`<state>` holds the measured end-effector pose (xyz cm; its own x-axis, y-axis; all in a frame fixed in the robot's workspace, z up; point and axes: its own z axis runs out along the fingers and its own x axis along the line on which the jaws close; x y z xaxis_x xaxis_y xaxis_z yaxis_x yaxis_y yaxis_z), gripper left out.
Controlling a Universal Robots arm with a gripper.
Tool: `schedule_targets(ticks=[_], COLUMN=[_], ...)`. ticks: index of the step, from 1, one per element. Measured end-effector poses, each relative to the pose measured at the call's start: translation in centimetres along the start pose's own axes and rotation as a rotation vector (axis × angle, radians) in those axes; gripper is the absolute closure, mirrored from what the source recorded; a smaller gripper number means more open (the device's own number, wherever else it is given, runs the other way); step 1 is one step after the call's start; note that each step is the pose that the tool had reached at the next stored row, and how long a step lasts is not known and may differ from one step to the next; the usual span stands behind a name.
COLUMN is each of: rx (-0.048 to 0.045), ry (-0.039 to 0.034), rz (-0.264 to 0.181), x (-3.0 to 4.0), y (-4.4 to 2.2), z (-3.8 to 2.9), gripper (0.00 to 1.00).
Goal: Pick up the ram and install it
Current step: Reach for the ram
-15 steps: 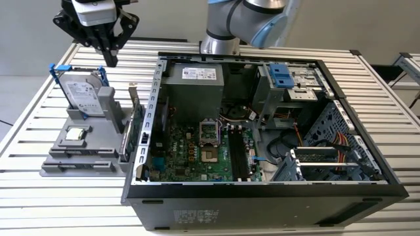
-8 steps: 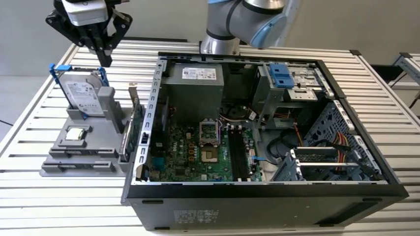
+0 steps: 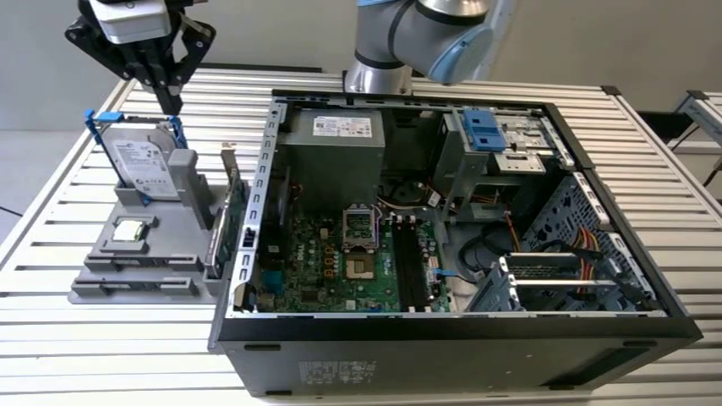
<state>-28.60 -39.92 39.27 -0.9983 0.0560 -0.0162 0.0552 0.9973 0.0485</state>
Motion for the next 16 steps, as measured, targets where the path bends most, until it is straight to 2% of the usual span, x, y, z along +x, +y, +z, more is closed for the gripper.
schedule_targets(ticks=[16], rx=[-0.0007], ry=[0.0073], rz=[-0.057], x=[1.95], y=[-0.11], z=[-0.03], gripper=[1.00])
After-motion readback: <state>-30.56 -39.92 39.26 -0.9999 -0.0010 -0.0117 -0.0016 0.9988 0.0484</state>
